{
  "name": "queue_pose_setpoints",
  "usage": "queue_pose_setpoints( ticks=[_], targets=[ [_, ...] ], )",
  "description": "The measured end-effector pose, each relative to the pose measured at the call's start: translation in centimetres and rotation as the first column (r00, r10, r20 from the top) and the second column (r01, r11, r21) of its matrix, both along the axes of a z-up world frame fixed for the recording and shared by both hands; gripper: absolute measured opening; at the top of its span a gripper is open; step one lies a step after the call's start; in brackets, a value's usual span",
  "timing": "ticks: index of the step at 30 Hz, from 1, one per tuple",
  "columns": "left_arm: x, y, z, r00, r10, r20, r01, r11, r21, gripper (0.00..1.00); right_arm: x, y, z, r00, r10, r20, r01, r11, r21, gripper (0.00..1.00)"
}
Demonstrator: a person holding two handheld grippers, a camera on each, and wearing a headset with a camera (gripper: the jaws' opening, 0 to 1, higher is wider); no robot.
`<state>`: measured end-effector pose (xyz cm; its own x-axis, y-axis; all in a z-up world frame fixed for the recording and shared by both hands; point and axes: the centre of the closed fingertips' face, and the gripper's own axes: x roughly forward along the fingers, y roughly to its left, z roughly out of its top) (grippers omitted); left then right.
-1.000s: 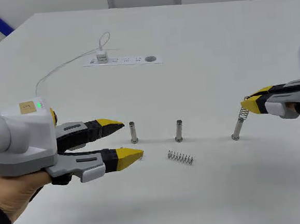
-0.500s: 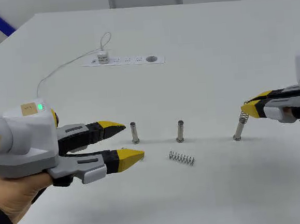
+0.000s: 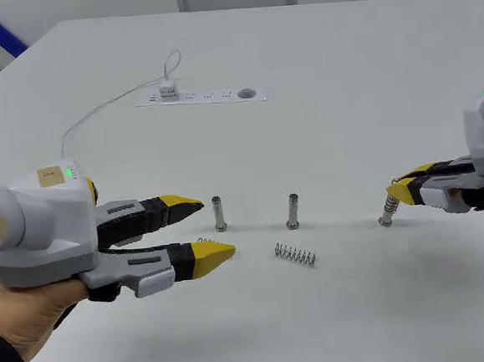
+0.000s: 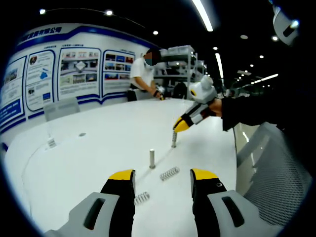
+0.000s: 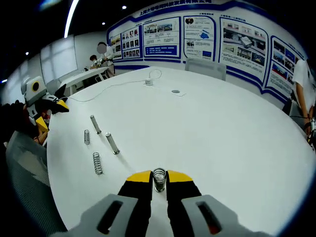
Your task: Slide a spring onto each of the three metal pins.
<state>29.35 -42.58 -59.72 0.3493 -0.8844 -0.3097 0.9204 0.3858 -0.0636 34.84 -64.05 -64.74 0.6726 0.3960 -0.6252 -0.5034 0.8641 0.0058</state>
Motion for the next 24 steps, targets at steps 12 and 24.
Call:
queue_pose_setpoints(
  ticks=[12,24],
  targets=[
    [0.1,0.1,-0.1,1.000,0.007,-0.002,-0.007,1.000,-0.002,0.47,-0.4,0.3,-1.9,0.999,0.008,-0.032,-0.009,0.999,-0.038,0.12],
    [0.1,0.1,0.0,1.000,0.007,-0.002,-0.007,1.000,-0.006,0.47,-0.4,0.3,-1.4,1.000,0.009,-0.024,-0.010,0.999,-0.036,0.15]
  ],
)
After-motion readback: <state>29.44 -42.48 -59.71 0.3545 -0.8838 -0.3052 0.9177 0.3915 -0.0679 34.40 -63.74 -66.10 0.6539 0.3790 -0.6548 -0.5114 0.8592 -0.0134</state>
